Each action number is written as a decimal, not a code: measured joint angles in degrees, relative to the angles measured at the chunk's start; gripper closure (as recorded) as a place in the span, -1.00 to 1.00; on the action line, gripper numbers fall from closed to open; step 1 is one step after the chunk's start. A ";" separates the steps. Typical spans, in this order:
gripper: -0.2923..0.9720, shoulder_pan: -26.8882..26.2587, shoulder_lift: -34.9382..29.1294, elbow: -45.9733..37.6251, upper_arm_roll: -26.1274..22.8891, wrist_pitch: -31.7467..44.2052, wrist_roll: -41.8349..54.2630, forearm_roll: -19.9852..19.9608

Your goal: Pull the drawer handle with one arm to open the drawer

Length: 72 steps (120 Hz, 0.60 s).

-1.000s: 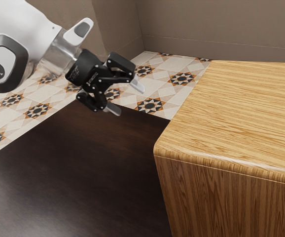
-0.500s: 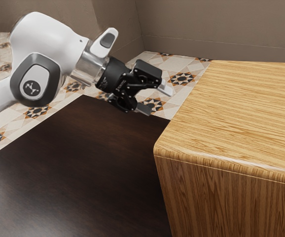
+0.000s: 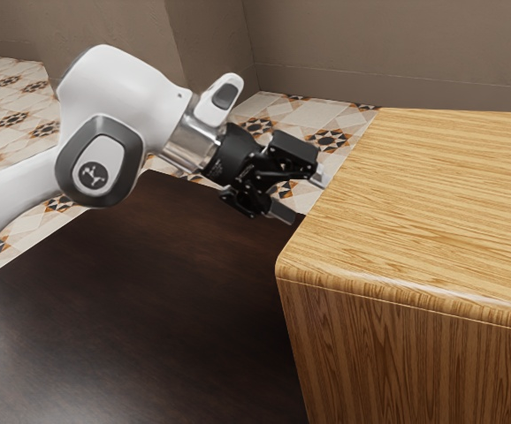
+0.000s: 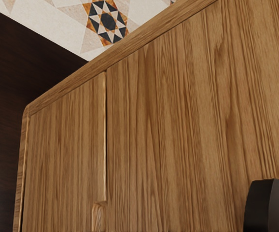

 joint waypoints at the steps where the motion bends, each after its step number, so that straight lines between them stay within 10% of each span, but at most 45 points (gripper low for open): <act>1: -0.52 -0.02 0.00 0.01 0.00 0.01 0.02 0.02; 72: -0.53 2.86 0.00 -2.12 -1.83 -0.81 0.81 0.33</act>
